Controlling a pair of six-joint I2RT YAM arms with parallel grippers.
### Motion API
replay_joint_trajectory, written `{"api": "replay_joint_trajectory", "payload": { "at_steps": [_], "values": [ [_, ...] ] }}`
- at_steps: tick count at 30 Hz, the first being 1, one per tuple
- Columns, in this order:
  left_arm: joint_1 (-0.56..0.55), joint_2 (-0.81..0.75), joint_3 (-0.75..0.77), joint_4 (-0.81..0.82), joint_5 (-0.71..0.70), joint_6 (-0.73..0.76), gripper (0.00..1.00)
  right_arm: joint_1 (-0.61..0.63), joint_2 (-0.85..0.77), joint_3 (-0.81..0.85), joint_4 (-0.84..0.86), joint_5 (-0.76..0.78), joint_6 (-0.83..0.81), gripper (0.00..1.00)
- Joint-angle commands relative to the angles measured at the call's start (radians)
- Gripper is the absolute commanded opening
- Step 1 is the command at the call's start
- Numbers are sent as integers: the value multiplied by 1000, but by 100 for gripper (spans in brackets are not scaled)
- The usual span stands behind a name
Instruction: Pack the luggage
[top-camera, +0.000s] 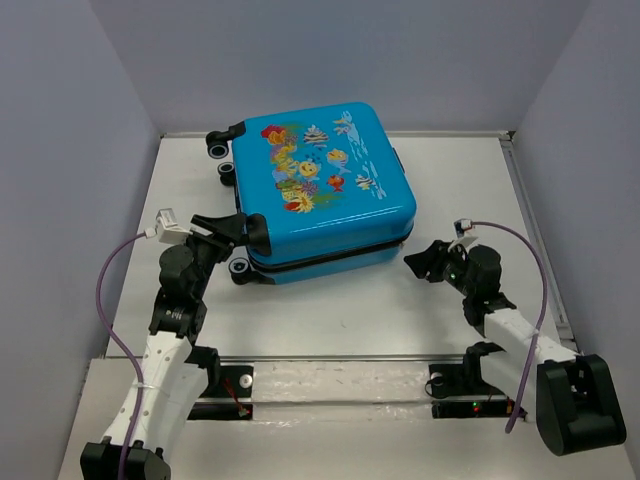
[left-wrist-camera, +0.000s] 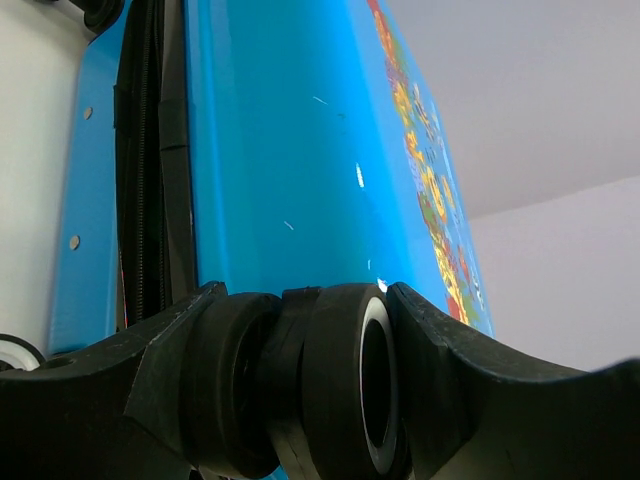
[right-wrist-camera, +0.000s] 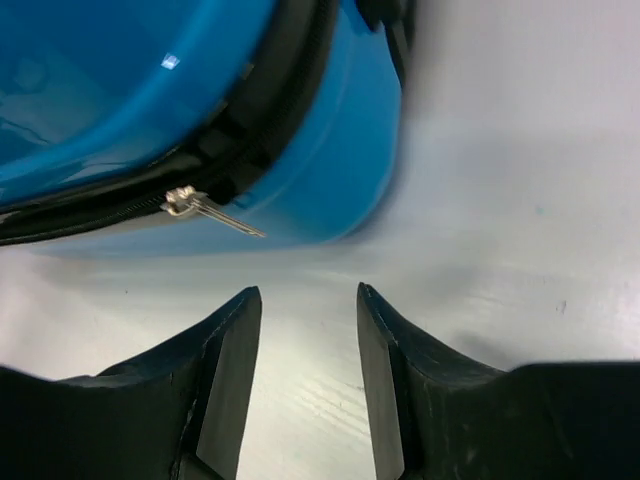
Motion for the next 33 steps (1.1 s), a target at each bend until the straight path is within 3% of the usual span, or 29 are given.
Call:
{"api": "replay_joint_trajectory", "payload": {
  "at_steps": [1,15,24,26,29,32,33],
  "values": [
    [-9,11,49,35,20,142,6,1,68,48,251,-79,-105,50],
    [-9,8,26,39,32,151,6,1,245,157,382,-232,-202,51],
    [-10,-10,-10,50,47,134,6,38,300,178,458,-223,-154,23],
    [-10,-12,-10,51,50,132,6,51,299,175,472,-182,-150,11],
    [-12,-10,-8,54,58,132,6,93,286,158,503,-119,-130,7],
    [-54,8,-13,85,63,128,6,263,271,149,478,5,-125,7],
    [-124,19,-10,97,32,128,6,345,277,156,460,60,-131,7]
  ]
}}
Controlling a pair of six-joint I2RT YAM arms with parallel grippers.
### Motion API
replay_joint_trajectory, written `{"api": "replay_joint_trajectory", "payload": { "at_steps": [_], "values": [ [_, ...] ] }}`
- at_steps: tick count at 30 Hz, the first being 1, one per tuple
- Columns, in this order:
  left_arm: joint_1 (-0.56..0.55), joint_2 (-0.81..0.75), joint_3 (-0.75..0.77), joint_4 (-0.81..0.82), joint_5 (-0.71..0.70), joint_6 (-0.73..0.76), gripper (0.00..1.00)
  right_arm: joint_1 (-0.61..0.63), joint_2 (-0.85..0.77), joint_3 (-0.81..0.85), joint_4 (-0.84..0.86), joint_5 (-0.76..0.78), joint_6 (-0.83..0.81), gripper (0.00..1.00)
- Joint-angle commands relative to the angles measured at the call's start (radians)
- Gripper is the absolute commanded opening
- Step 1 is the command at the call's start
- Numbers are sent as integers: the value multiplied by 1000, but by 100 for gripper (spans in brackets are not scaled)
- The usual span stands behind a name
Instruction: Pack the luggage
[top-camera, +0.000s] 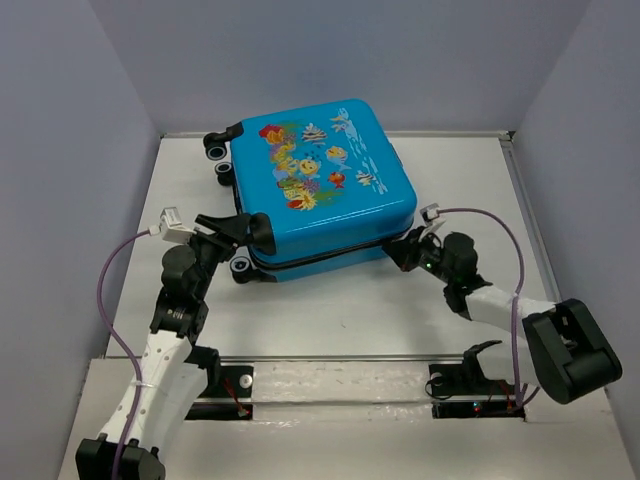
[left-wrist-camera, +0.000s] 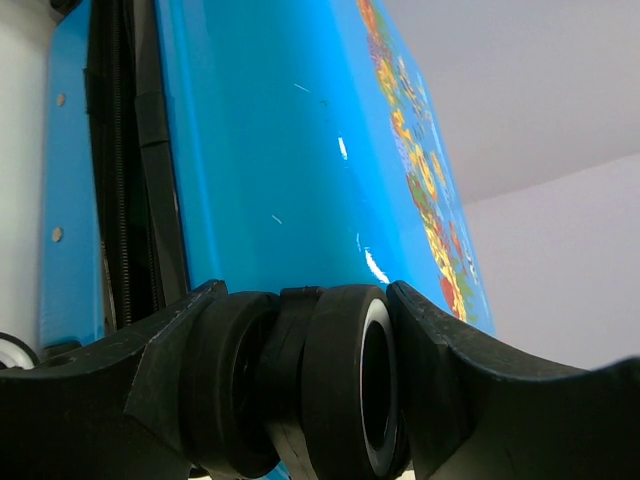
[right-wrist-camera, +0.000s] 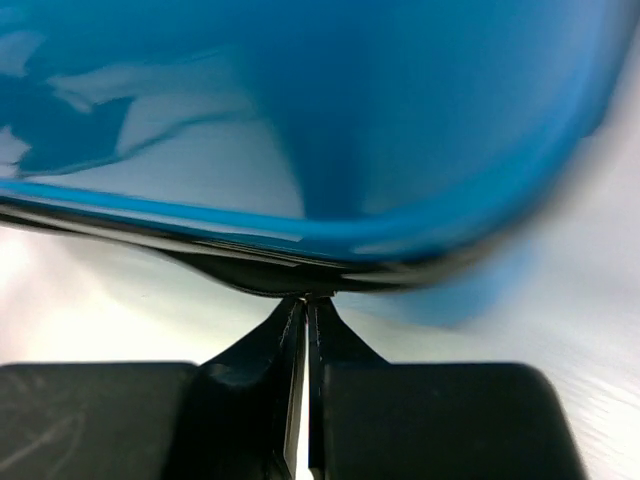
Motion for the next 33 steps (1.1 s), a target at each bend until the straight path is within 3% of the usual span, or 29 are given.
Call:
{"api": "replay_joint_trajectory", "payload": {
  "at_steps": [1,3,5,7,15,18,21,26,30,31,32,33],
  "values": [
    [-156,51,6,87,-19,114,6,425,-10,71,116,259,-6,7],
    [-281,106,45,101,-85,118,6,625,82,130,75,413,-20,7],
    [-337,138,82,99,-102,133,6,841,161,240,47,471,-33,7],
    [-368,166,128,85,-78,143,6,908,257,298,42,510,-22,7],
    [-389,114,138,-63,-6,200,6,924,427,445,160,493,26,7],
    [-405,88,50,-53,2,180,6,924,403,416,185,541,26,7],
    [-440,158,21,31,13,161,6,924,328,343,201,599,32,7],
    [-635,459,339,64,-32,262,6,924,139,192,176,680,67,7],
    [-754,657,617,-7,-7,340,6,924,-79,79,-4,751,99,7],
    [-764,686,672,-33,0,353,17,924,-143,35,-47,775,112,7],
    [-768,686,684,-45,25,380,57,924,-188,-5,-64,789,137,7],
    [-767,680,694,-77,23,402,58,924,-188,-6,-73,802,147,7]
  ]
}}
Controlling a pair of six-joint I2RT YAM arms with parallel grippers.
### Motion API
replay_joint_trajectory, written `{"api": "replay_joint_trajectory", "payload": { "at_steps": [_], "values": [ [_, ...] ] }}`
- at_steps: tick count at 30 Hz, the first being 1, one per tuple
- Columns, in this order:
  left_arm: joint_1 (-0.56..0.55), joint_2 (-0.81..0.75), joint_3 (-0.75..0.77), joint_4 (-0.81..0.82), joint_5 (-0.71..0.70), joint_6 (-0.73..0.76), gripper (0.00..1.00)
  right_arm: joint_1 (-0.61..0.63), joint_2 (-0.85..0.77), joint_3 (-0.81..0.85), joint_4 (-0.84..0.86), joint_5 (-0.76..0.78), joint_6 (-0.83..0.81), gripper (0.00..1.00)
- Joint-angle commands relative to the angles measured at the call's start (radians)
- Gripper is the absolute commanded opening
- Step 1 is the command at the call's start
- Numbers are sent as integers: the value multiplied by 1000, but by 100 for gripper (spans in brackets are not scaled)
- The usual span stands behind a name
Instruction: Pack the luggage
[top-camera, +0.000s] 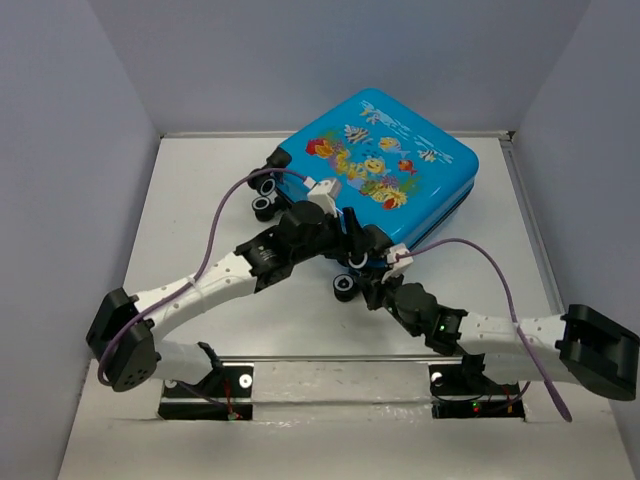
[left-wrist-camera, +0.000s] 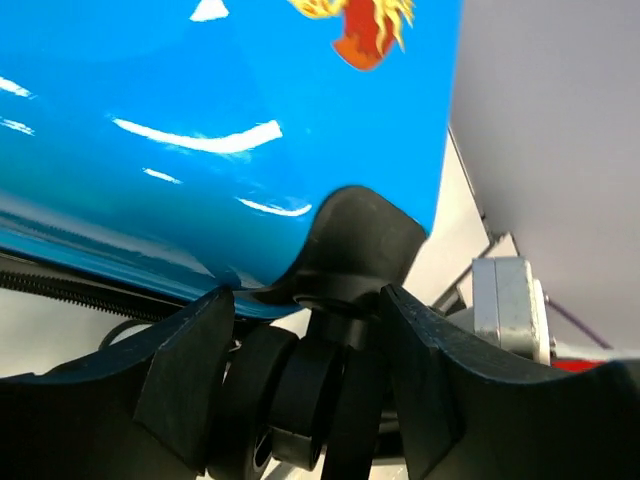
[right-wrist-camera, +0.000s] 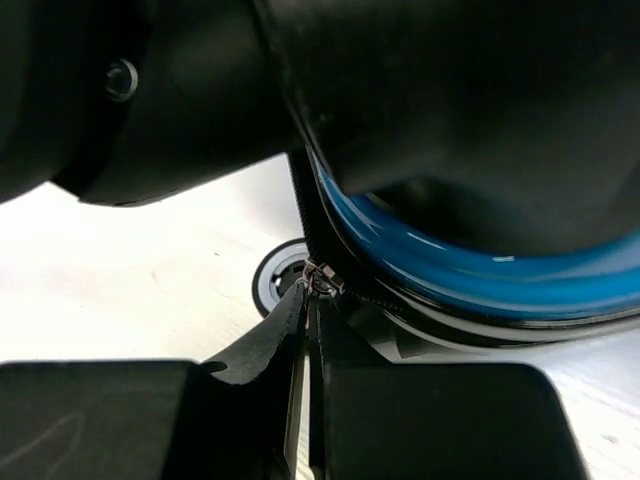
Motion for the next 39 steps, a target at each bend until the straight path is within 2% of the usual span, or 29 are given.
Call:
{"api": "replay_joint_trajectory", "payload": {
  "at_steps": [1,3,5,6,8,9,13,15,17,22,27,32,36,39],
  "values": [
    [-36,-4,167,57,71,164,87,74,-123,-50,65,-102,112,7],
    [1,-41,198,-92,19,251,96,74,-143,-78,64,-76,149,7],
    [71,-136,201,-177,-42,276,97,74,-163,-100,68,-34,158,7],
    [187,-168,190,-204,-47,287,96,74,-162,-101,70,-22,150,7],
    [337,-235,143,-264,-47,347,92,74,-165,-97,68,-10,140,7],
    [483,-238,132,-310,-76,362,90,74,-165,-95,67,-11,132,7],
    [705,-186,70,-275,64,459,89,74,-163,-87,65,-25,123,7],
    [731,-131,98,-260,185,529,90,74,-160,-81,65,-31,123,7],
    [744,-66,155,-254,221,598,92,74,-157,-80,65,-37,121,7],
    [744,24,201,-194,243,643,98,74,-156,-77,65,-42,115,7],
    [738,100,234,-174,324,671,99,74,-152,-75,67,-57,113,7],
    [695,179,296,-183,289,726,97,74,-152,-75,67,-57,112,7],
    [687,281,356,-214,286,743,88,74,-156,-77,68,-59,112,7],
    [684,347,379,-223,316,750,73,74,-165,-81,68,-56,113,7]
  ]
}}
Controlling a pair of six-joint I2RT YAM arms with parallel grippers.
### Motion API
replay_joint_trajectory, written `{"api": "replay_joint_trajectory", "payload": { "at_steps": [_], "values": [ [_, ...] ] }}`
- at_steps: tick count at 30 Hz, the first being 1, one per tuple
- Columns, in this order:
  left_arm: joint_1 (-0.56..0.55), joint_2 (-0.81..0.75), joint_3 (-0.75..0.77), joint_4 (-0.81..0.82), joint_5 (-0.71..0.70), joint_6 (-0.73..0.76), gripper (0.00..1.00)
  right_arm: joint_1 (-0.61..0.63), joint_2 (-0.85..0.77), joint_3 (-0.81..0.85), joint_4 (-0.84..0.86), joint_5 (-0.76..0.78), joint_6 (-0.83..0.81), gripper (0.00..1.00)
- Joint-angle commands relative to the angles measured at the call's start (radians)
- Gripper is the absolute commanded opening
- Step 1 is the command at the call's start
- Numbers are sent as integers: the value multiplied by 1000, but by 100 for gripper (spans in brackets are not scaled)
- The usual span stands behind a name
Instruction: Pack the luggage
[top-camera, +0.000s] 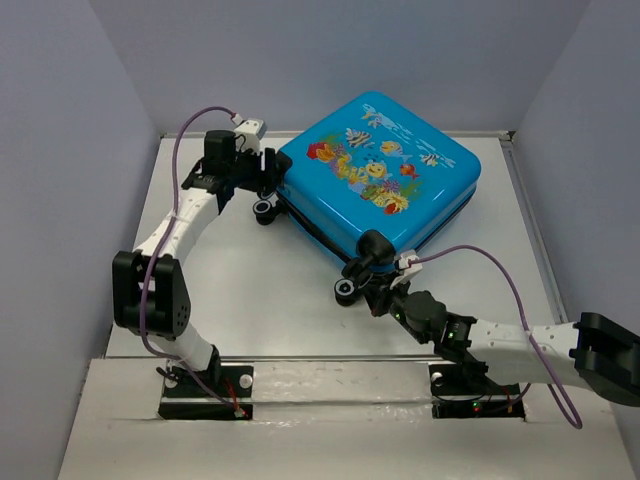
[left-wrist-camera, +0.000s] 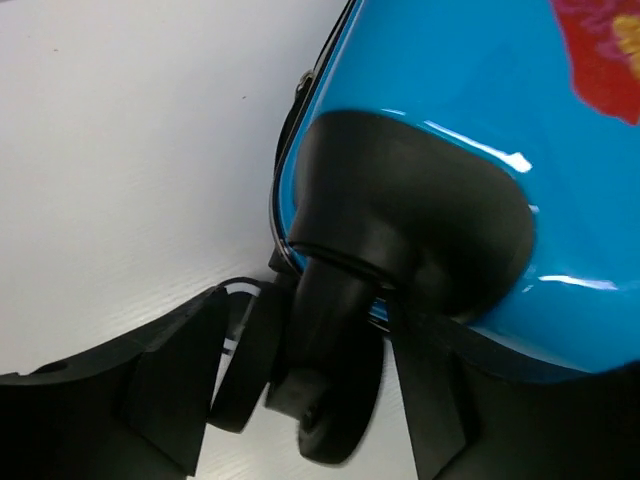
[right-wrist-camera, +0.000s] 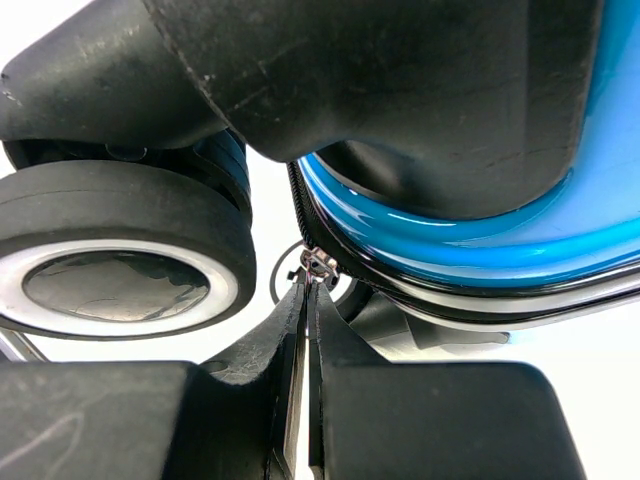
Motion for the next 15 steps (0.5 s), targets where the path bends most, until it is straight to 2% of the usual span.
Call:
{"api": "replay_joint_trajectory", "payload": {
  "at_steps": [1,2,4,5,6,9,10,11,15],
  "values": [
    [-5,78,57,-26,33,44,57,41,-20,19,83,-90,4,7],
    [-17,89,77,-30,24,44,51,41,-22,19,83,-87,4,7],
    [-29,123,118,-42,4,50,27,41,-23,21,83,-84,5,7],
    [-47,135,130,-49,-22,50,11,41,-25,24,81,-76,5,7],
    [-55,152,141,-59,-63,41,6,41,-26,26,80,-73,1,7],
    [-75,143,117,-54,-157,2,6,-18,-35,64,51,-102,-25,7],
    [-75,113,53,-15,-157,-45,6,-54,-40,75,43,-137,-29,7],
    [-78,96,26,-4,-189,-65,6,-156,-42,93,43,-234,-21,7],
    [-123,51,-55,-19,-269,-136,6,-385,-5,159,51,-436,-35,7]
  ]
}}
